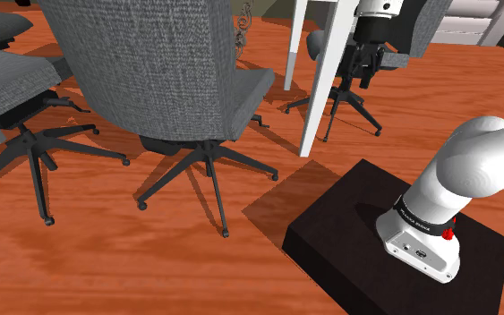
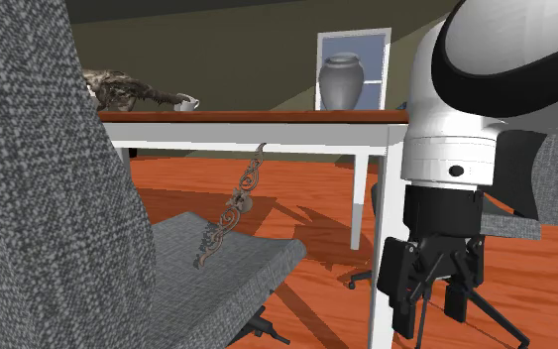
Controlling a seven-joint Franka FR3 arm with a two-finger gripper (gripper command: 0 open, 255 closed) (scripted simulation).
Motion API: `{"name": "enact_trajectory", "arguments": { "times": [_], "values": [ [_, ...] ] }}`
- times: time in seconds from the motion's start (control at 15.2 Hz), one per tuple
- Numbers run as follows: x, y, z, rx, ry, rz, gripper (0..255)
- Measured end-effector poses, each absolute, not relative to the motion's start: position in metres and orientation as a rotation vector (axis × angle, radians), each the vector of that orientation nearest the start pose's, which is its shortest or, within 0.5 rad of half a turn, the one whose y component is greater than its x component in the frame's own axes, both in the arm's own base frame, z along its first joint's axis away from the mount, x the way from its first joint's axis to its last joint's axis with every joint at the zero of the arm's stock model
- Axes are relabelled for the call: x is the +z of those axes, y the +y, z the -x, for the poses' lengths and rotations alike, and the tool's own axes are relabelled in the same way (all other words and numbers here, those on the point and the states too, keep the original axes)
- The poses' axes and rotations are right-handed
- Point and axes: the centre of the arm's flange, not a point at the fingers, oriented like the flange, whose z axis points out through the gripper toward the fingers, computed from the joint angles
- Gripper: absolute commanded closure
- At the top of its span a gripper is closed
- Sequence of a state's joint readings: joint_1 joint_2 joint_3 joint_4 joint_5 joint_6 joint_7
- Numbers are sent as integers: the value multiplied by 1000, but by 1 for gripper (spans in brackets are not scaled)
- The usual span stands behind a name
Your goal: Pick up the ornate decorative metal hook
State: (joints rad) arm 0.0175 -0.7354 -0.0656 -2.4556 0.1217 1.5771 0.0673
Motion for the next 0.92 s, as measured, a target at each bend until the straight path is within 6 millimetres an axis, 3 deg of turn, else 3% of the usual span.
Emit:
{"name": "enact_trajectory", "arguments": {
  "times": [0.26,0.92],
  "values": [
    [534,14,-327,138,226,2994,0],
    [539,91,-406,-276,581,3067,0]
  ]
}}
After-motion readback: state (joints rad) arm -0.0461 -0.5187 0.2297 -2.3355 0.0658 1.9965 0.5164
